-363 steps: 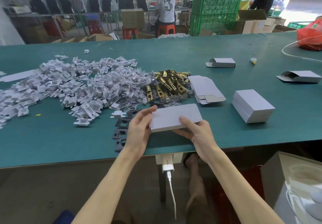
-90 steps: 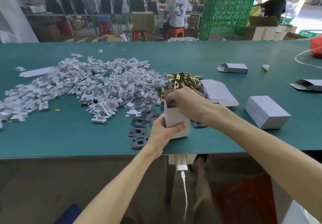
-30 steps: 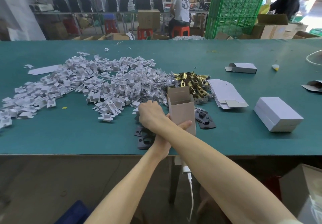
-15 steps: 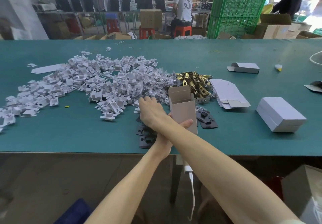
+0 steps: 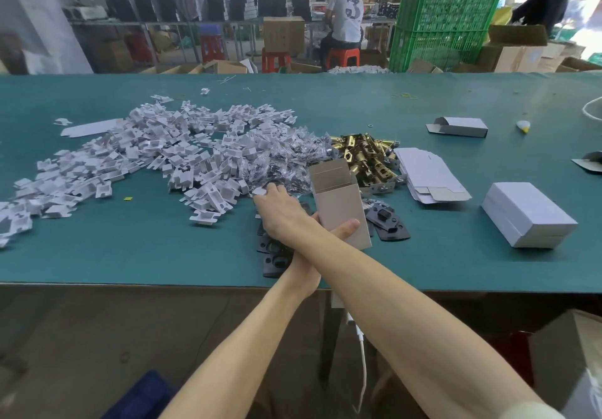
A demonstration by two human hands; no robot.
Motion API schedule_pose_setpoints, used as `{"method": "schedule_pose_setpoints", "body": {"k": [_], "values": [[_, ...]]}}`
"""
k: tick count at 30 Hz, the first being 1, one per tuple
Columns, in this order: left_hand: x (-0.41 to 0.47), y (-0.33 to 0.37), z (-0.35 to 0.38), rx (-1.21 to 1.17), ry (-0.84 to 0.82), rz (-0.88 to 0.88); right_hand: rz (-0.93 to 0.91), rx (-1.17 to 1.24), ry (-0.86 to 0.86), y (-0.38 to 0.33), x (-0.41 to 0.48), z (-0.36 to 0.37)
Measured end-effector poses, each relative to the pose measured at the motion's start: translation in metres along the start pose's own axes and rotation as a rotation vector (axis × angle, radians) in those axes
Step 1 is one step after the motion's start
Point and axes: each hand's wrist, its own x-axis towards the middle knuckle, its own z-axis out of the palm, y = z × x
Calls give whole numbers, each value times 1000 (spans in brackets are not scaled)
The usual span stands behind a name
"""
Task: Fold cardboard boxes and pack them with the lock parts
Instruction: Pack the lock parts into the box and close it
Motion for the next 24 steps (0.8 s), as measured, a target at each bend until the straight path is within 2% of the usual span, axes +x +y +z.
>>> {"method": "schedule_pose_setpoints", "body": {"k": [4, 11, 15, 19, 21, 24], "values": [[1, 0, 0, -19, 8, 2, 23, -9, 49, -1, -1, 0], [-2, 3, 2, -48, 35, 1, 26, 155, 280, -3, 1, 3], [-2, 2, 5, -54, 78, 39, 30, 420, 281, 1, -4, -7], [3, 2, 5, 125, 47, 84, -27, 583, 331, 15, -21, -40], [6, 1, 5, 146, 62, 91, -84, 593, 370, 26, -32, -68], [7, 0, 6, 84, 87, 70, -155, 467, 488, 42, -49, -110]]}}
